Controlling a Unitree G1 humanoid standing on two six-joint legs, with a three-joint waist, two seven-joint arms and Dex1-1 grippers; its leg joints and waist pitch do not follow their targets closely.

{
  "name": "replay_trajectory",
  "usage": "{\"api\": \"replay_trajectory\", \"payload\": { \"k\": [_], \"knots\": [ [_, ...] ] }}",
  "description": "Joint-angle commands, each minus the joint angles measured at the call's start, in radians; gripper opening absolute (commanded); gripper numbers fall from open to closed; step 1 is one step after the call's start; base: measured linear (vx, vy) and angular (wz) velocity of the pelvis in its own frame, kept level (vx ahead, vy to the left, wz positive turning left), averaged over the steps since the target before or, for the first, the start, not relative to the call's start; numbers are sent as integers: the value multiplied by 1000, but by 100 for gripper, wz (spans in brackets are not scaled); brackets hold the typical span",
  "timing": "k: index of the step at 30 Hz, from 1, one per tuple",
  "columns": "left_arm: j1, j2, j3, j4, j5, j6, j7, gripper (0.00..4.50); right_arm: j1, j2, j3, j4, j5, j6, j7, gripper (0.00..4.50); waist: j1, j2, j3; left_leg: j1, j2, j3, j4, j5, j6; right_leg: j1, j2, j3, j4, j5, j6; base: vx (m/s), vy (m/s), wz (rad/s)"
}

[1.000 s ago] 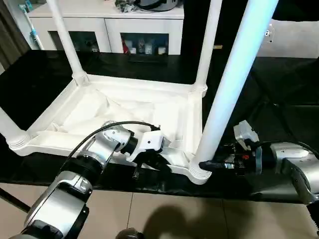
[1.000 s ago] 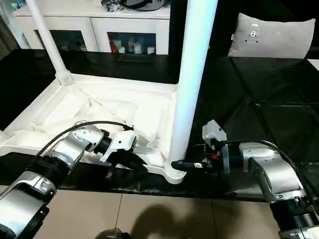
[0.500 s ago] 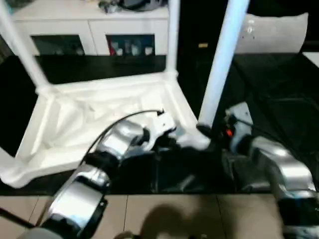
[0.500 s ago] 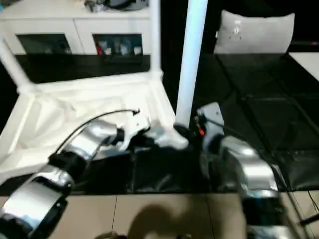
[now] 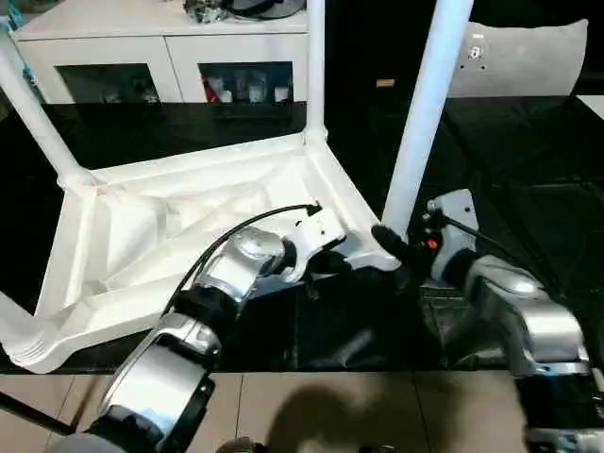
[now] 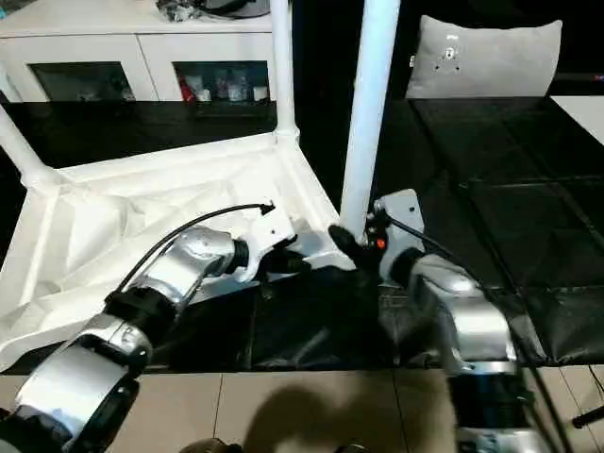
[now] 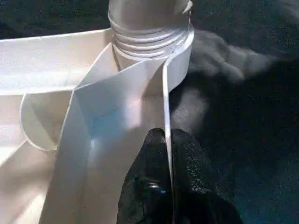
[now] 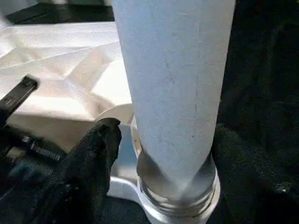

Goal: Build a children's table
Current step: Rotate leg to tighten

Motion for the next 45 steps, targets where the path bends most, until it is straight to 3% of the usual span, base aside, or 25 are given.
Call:
{"api": "replay_trajectory", "payload": {
  "k": [1, 2, 3, 7, 9, 13, 16, 25, 28, 38, 43, 45],
  "knots": [
    [10, -1, 3, -73, -75, -91, -108, 0, 6, -37, 16, -25, 41, -55, 131, 364, 5, -29, -68, 15, 51, -21, -63, -231, 86, 56, -71, 46, -84, -378, -147, 0, 0, 0],
    [19, 12, -5, -79, -76, -114, -141, 0, 15, -65, 16, -28, 53, -83, 187, 371, 8, -27, -68, 16, 52, -21, -63, -231, 85, 55, -71, 46, -83, -383, -146, 0, 0, 0],
    [27, 24, -15, -85, -79, -139, -180, 0, 21, -91, 19, -26, 55, -104, 229, 380, 11, -33, -67, 15, 54, -21, -63, -230, 90, 55, -73, 46, -84, -392, -143, 0, 0, 0],
    [46, 58, -38, -98, -76, -168, -266, 0, 34, -167, 38, -12, 54, -156, 346, 425, 26, -29, -65, 21, 58, -21, -65, -246, 82, 48, -71, 46, -85, -429, -141, 0, 0, 0],
    [56, 80, -53, -109, -80, -192, -331, 0, 45, -203, 62, -5, 46, -232, 420, 425, 29, -29, -65, 23, 60, -22, -67, -252, 76, 47, -72, 46, -85, -435, -140, 0, 0, 0],
    [62, 104, -71, -124, -85, -215, -411, 0, 68, -245, 89, -1, 76, -285, 561, 425, 35, -34, -65, 21, 62, -21, -66, -258, 80, 47, -74, 47, -82, -421, -149, 0, 0, 0],
    [63, 117, -81, -134, -88, -224, -453, 0, 76, -270, 107, 2, 102, -268, 638, 409, 48, -31, -67, 20, 66, -21, -65, -238, 96, 48, -73, 48, -76, -386, -163, 0, 0, 0],
    [67, 135, -90, -151, -96, -237, -507, 0, 61, -289, 129, 51, 132, -251, 725, 329, 60, -32, -67, 23, 67, -21, -66, -242, 79, 47, -76, 48, -77, -402, -165, 0, 0, 0],
    [68, 135, -90, -152, -97, -236, -515, 0, 59, -293, 133, 52, 141, -237, 742, 306, 63, -32, -68, 21, 68, -21, -65, -230, 85, 48, -75, 48, -72, -371, -175, 0, 0, 0],
    [68, 134, -81, -147, -99, -228, -516, 0, 59, -295, 146, 41, 165, -203, 773, 216, 66, -35, -68, 23, 67, -21, -65, -230, 81, 48, -75, 48, -74, -393, -168, 0, 0, 0],
    [61, 113, -62, -141, -95, -184, -453, 0, 76, -249, 143, -22, 204, -133, 720, 199, 65, -35, -66, 22, 66, -21, -66, -232, 76, 47, -75, 47, -76, -414, -160, 0, 0, 0],
    [51, 86, -42, -138, -95, -125, -386, 0, 78, -203, 140, -47, 211, -70, 633, 199, 62, -34, -65, 23, 66, -22, -67, -237, 71, 45, -74, 48, -77, -426, -158, 0, 0, 0]
  ]
}}
